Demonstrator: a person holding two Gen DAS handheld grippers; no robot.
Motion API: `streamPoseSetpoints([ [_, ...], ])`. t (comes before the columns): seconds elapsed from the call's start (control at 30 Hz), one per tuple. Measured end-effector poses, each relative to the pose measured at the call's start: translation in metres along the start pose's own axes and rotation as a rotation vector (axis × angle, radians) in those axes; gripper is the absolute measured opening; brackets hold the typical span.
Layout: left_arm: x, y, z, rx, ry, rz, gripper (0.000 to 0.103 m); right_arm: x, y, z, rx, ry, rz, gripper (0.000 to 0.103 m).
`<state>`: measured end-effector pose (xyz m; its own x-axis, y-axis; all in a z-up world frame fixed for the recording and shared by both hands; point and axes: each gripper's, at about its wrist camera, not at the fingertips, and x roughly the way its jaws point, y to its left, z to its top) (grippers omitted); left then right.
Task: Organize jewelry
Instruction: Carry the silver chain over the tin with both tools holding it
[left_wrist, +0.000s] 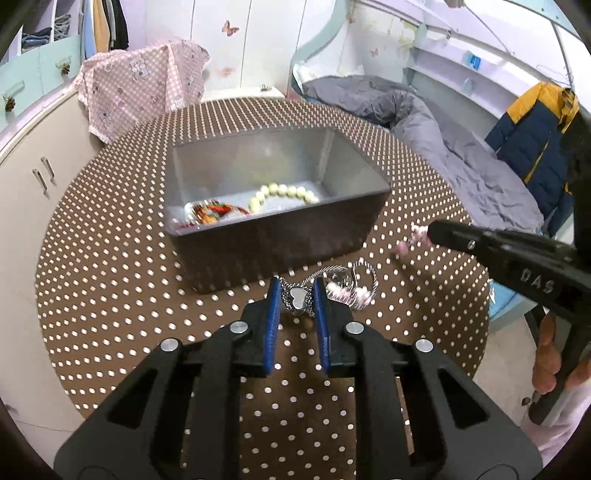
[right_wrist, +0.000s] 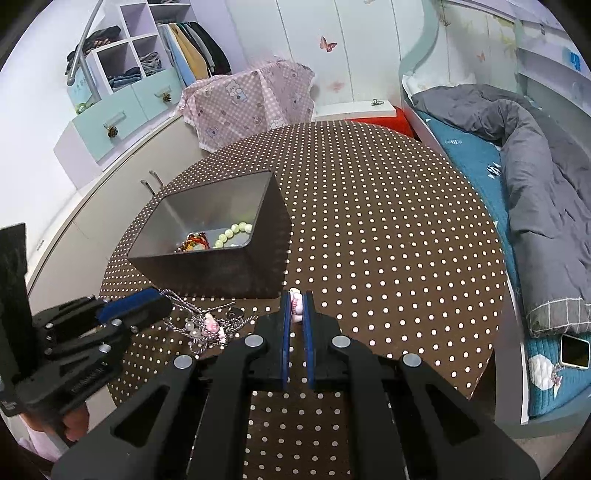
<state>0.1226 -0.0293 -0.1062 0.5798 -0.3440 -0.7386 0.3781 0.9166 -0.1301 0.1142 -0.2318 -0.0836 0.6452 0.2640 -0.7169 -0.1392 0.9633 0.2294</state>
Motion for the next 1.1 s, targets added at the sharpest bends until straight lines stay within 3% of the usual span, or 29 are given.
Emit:
streamPoseSetpoints([
  [1.1,-0.101,0.015,0.091,-0.012,-0.308,0.020,0.017,-0.038,0.056,0.083,-0.196,-0.220,0.025,0.005],
])
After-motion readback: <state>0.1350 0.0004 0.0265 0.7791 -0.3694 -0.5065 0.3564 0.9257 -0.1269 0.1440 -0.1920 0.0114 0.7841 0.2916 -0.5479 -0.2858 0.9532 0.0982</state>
